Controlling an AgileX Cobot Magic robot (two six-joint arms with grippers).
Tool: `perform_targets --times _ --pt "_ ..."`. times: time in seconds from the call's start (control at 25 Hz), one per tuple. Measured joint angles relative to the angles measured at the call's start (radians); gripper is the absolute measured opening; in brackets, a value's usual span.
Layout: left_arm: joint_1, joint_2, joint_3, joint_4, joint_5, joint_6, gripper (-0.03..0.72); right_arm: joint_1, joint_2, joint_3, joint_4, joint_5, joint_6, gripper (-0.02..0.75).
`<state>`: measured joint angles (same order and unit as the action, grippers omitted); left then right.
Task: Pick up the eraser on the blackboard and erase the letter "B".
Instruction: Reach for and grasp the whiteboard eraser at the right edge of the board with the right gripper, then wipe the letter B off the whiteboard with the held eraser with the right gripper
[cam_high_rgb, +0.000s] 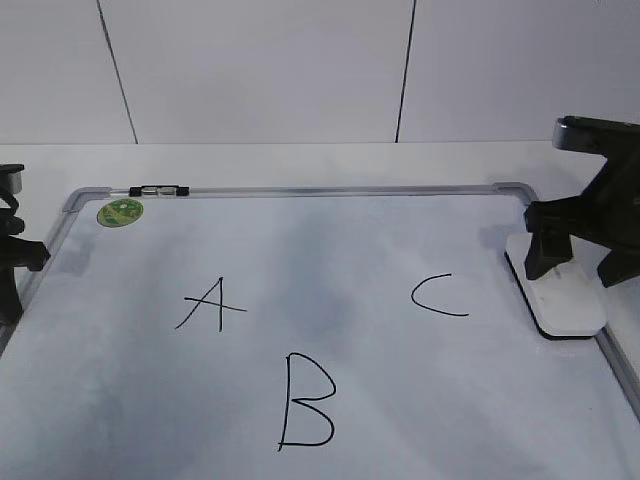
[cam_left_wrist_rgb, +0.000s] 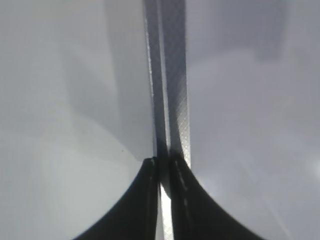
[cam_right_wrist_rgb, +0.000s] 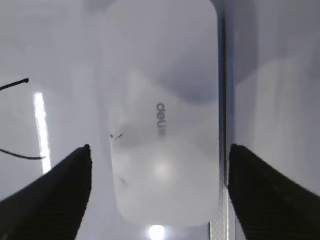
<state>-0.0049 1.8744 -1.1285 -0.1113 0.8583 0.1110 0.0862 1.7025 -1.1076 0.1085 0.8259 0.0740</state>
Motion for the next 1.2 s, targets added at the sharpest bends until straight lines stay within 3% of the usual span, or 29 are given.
perform_targets --times 0.6,1.2 --pt "0.0 0.0 0.0 0.0 0.003 0.0 0.022 0.0 0.157 -0.113 -0.043 0.005 0.0 0.622" --pt "0.0 0.0 0.0 -0.002 0.004 0.0 0.022 0.0 0.19 -0.162 -0.039 0.101 -0.002 0.528"
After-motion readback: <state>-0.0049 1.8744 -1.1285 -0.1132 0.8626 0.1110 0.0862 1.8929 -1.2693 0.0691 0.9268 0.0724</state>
